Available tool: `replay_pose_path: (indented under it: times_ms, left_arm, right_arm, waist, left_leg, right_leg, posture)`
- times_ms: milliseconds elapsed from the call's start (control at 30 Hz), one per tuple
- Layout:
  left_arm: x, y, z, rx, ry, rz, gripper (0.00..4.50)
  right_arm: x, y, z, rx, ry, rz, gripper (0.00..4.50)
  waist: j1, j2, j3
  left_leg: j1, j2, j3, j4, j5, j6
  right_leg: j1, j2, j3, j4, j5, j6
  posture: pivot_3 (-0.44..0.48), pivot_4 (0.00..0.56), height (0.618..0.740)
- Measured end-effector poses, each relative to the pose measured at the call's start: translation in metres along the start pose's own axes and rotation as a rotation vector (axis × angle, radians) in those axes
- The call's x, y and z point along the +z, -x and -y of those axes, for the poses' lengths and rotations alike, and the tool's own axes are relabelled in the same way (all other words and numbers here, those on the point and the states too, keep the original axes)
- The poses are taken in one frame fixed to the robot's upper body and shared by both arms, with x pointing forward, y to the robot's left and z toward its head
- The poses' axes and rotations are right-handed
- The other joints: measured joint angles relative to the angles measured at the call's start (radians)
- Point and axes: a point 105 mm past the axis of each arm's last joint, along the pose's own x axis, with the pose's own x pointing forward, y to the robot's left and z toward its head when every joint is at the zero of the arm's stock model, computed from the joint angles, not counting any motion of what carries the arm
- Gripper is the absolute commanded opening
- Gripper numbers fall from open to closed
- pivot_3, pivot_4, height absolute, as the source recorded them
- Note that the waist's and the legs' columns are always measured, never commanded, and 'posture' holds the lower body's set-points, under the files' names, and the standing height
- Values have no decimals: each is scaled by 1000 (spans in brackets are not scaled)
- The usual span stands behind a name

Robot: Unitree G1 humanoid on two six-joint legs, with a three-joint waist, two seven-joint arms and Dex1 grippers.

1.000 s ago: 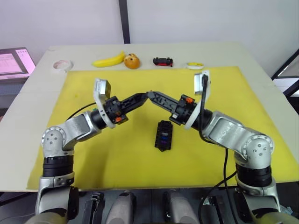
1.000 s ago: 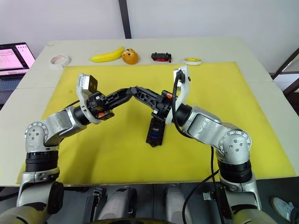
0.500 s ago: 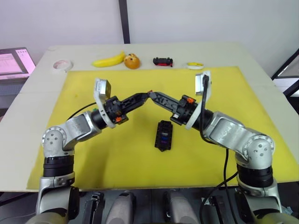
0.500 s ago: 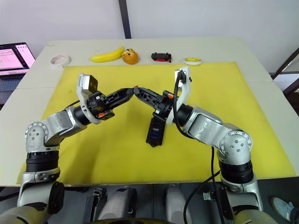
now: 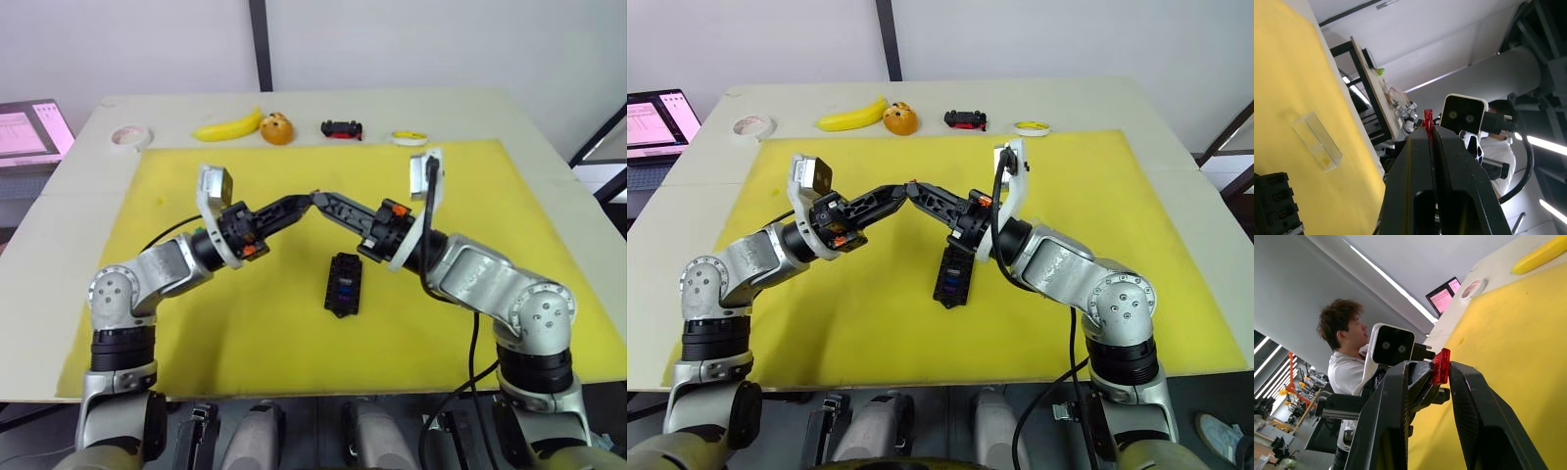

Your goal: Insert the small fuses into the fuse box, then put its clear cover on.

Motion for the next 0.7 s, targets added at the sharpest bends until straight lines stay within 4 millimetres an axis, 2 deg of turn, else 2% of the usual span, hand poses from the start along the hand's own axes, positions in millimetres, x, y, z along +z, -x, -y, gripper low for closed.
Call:
replay_pose_path:
  times_ms: [67, 133, 200, 700]
  left_arm:
    - [0, 0, 0, 0, 0, 0, 0]
    - [0, 0, 0, -1, 0, 0, 0]
    - [0, 0, 2, -9, -6, -1, 0]
    - [-1, 1, 3, 2, -16, -11, 0]
  right_arm:
    - [0, 0, 0, -1, 0, 1, 1267]
    - [1, 0, 0, -2, -2, 2, 776]
    - [1, 1, 3, -14, -5, 6, 28]
    - [1, 2, 1, -4, -26, -2, 28]
  waist:
    - [0, 0, 0]
    - [0, 0, 0]
    - [0, 0, 0]
    - [0, 0, 0]
  left_leg:
    - [0, 0, 0, 0, 0, 0]
    - [0, 0, 0, 0, 0, 0]
    - [0, 0, 0, 0, 0, 0]
    - [0, 0, 0, 0, 0, 0]
  right_leg:
    - [0, 0, 0, 0, 0, 0]
    - [0, 0, 0, 0, 0, 0]
    - [0, 0, 0, 0, 0, 0]
    - [0, 0, 0, 0, 0, 0]
  posture:
    - [0, 150, 740]
    - [0, 150, 740]
    - [0, 150, 740]
    - [0, 150, 740]
